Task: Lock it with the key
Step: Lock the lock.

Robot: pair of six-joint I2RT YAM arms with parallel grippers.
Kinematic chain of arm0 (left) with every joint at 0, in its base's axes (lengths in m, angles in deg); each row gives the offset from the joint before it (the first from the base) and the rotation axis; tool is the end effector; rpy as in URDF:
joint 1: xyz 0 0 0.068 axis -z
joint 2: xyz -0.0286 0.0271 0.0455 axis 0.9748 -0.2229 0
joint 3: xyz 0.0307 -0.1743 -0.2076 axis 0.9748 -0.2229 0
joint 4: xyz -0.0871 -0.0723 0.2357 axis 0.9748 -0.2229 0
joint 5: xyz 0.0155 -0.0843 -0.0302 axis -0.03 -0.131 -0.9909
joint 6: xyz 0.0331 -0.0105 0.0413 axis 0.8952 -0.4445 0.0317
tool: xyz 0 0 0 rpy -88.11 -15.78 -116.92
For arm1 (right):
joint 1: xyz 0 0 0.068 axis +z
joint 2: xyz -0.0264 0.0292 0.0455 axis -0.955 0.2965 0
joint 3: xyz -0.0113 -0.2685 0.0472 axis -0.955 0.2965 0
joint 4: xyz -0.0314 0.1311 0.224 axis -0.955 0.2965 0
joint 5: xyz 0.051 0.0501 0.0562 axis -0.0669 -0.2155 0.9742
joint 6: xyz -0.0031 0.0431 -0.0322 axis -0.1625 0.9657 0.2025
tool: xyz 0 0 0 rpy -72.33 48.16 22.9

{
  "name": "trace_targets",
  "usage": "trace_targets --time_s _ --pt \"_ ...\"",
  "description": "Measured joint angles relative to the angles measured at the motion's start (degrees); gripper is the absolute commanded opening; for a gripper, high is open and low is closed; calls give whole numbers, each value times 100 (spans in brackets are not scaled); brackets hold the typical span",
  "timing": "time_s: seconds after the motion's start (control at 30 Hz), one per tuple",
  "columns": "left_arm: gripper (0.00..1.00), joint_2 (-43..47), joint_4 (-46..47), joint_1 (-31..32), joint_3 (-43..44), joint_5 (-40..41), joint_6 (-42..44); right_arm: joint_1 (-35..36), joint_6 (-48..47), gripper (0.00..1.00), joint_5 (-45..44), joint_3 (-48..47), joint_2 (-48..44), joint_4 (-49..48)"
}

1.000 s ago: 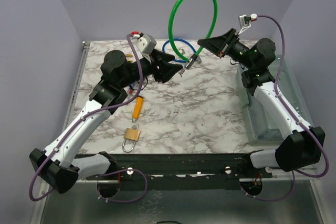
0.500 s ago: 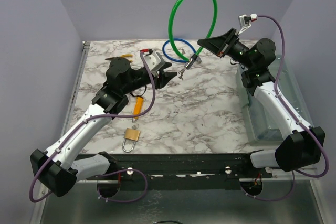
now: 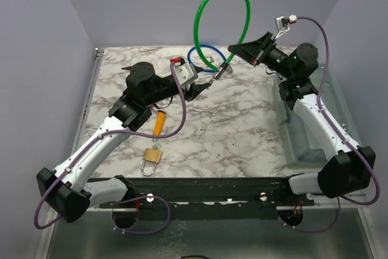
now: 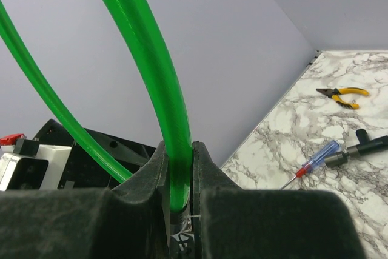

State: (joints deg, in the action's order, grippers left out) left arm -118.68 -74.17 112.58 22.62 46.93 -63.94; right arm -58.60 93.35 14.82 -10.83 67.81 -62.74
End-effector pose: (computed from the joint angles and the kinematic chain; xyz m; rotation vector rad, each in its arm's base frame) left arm 0.2057 -0.1679 0.4244 1.0504 1.1730 -0.6362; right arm 0.2969 0.0990 0.4293 -0.1381 1.4868 1.4962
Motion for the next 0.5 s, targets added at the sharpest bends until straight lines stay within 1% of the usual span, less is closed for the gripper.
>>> trace_targets --time_s 0.2,0.3,0.5 --pt "56 0 -52 184 9 -4 -275 0 0 0 0 0 0 0" --pt "53 0 -52 323 9 87 -415 0 0 0 0 0 0 -2" --pt "48 -33 -33 584 9 529 -562 0 2 0 0 0 0 -2"
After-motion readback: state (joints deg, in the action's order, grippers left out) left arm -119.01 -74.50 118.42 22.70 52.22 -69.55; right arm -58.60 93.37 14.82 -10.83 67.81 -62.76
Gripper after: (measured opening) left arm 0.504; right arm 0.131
